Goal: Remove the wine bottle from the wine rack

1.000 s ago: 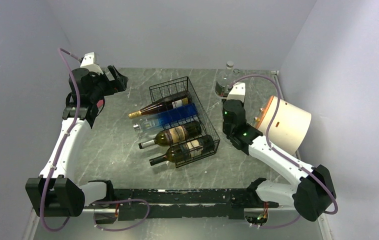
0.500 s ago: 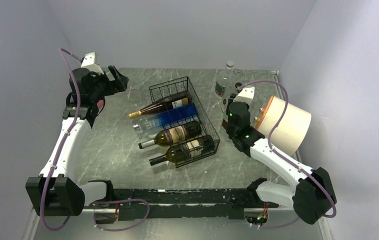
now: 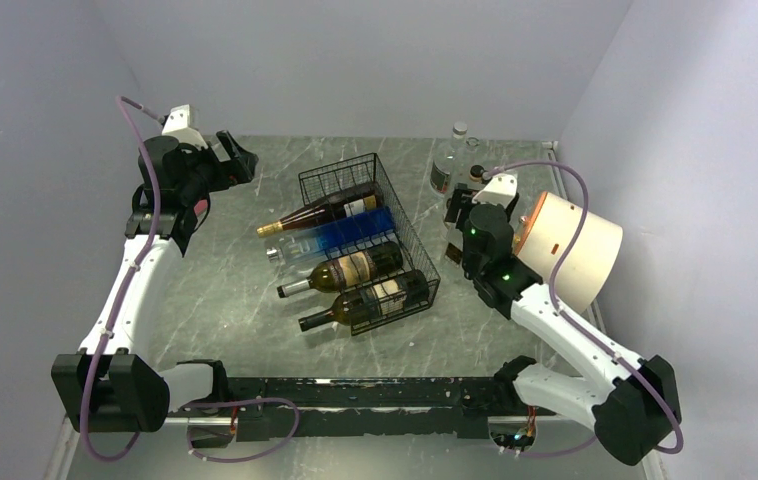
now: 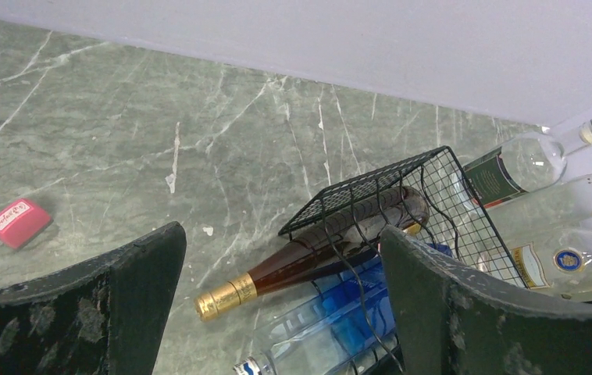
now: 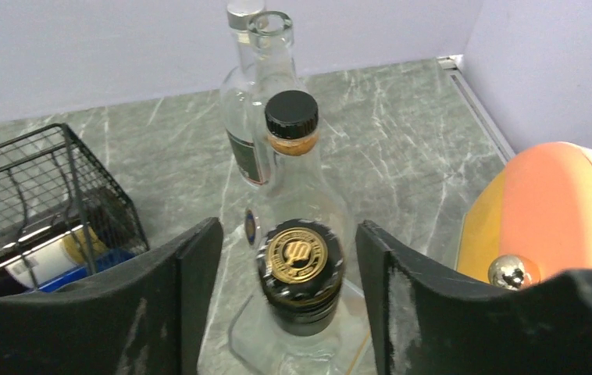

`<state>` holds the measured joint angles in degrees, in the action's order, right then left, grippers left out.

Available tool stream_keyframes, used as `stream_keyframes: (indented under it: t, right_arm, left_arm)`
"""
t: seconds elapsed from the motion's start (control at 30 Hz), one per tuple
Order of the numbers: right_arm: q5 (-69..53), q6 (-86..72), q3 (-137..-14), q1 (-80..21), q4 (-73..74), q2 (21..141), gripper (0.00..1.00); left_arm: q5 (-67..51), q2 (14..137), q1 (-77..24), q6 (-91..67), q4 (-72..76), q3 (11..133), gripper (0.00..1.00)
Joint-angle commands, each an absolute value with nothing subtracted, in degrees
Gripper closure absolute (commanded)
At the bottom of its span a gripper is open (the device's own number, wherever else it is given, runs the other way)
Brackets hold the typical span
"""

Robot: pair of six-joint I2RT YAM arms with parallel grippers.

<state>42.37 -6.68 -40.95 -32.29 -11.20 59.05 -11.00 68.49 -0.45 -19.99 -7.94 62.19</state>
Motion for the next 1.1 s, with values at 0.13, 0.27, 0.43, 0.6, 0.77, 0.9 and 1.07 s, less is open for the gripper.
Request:
stream_keyframes:
  t: [0.13,0.27,0.43,0.6,0.77,0.9,1.07]
  right_arm:
    - [34.6,-8.0,-47.3,-32.0,-1.9,53.5,0.13]
    - [32.1,-8.7,-50.5,-32.0,3.1,52.1,0.0]
    - [29.3,-6.6,-52.4,-32.1,7.0,51.8,0.0]
    - [30.3,-5.4,-52.2,-32.1,9.6,51.4,0.0]
    - [31.3,-5.3,-51.2,-32.1,9.8,49.1,0.0]
    - [30.6,-3.1,-48.4,-32.1,7.1,45.4,0.0]
    - [29.7,-3.1,-46.7,-32.1,7.5,43.1,0.0]
  left_arm:
    - [-14.3,68.5,0.1,-20.5,-5.8,63.5,0.0]
    - [-14.3,68.5,0.0,-20.5,-5.8,63.4,0.0]
    - [-15.8,69.5,0.0,-20.5,-5.9,63.6,0.0]
    - [-16.3,70.8,-0.3,-20.5,-6.2,63.8,0.0]
    - [-17.8,73.1,-0.8,-23.0,-7.5,65.0,0.0]
    - [-16.0,74.7,-3.6,-21.8,-9.7,66.5,0.01]
    - [-11.7,73.1,-7.9,-19.6,-13.9,66.2,0.01]
